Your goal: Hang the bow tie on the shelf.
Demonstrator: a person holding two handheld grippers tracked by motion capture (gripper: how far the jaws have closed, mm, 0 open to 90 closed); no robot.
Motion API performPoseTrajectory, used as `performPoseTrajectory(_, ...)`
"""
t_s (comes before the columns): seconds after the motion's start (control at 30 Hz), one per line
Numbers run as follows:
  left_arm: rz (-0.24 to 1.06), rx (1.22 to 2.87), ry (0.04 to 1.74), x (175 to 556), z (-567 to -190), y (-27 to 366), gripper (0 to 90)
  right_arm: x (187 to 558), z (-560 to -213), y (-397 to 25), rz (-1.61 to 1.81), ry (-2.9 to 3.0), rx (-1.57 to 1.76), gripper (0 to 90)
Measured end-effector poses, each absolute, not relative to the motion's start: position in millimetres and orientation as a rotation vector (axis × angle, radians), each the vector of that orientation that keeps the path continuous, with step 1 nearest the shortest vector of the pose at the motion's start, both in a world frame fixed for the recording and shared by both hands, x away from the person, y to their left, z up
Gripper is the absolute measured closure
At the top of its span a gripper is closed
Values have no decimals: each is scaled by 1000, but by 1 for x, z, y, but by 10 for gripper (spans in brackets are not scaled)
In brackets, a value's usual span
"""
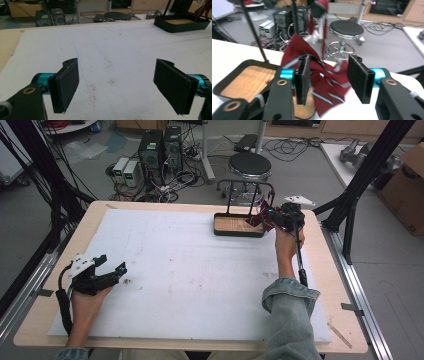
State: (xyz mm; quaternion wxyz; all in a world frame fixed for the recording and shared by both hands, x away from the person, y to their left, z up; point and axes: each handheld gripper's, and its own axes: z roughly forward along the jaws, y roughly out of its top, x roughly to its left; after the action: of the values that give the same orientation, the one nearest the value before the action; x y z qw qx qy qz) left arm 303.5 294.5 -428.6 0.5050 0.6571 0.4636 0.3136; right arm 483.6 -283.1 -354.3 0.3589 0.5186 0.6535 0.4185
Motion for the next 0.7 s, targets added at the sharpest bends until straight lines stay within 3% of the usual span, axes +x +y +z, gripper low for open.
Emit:
performPoseTrajectory(0.37,761,1582,1117,304,-428,294,209,470,-344,-282,1177,1717,1321,330)
performPoseTrajectory(0.7,763,1574,1118,303,-428,295,209,456,-336,-283,1249,1709,1270,295)
